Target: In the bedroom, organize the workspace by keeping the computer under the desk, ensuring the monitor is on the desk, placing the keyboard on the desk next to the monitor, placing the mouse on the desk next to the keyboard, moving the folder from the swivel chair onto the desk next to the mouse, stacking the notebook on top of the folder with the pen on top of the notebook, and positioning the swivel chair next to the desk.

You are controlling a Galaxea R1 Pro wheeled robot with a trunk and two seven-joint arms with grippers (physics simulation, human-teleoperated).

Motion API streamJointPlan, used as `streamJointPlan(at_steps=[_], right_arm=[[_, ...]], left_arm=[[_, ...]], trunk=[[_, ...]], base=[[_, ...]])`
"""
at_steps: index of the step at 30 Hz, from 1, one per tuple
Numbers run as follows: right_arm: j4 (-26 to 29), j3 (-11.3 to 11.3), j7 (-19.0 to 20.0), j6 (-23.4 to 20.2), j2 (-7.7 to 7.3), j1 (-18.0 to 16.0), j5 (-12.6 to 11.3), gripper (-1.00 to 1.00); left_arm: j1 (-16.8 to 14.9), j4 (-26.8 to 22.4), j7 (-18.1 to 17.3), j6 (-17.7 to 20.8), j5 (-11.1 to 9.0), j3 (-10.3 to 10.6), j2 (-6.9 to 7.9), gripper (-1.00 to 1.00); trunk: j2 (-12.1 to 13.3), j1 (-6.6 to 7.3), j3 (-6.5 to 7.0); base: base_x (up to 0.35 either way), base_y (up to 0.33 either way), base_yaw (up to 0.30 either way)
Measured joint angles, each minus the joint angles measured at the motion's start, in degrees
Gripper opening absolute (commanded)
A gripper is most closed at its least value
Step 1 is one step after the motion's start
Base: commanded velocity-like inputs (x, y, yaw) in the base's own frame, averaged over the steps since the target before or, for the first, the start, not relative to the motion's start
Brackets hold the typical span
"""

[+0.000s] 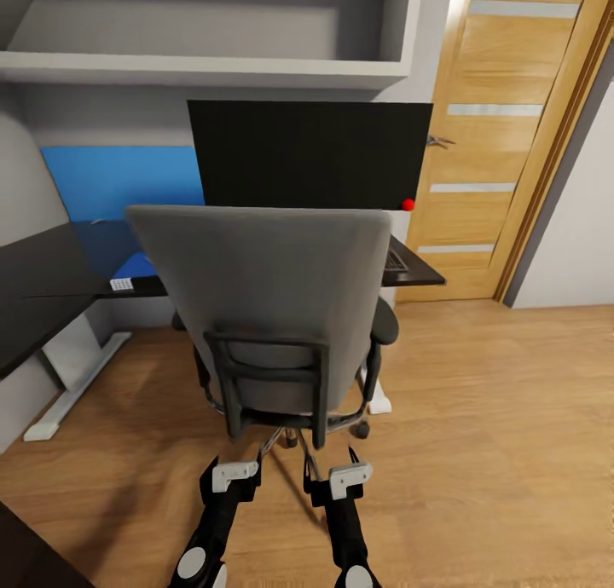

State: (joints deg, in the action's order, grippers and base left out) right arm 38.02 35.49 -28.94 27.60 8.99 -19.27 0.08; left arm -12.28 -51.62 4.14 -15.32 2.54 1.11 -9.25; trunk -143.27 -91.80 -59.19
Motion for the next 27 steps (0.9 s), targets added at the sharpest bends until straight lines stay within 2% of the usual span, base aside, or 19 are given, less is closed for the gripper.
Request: streamJointPlan(at_steps=[27], right_arm=[[-0.09,0.00,0.00,0.00,0.00,0.00,0.07,1.00]], left_arm=[[0.00,-0.04,0.00,0.00,-0.01,0.00,0.00,1.00]], trunk=[[0.00,0.00,0.00]], base=[[-0.212,0.000,0.000]])
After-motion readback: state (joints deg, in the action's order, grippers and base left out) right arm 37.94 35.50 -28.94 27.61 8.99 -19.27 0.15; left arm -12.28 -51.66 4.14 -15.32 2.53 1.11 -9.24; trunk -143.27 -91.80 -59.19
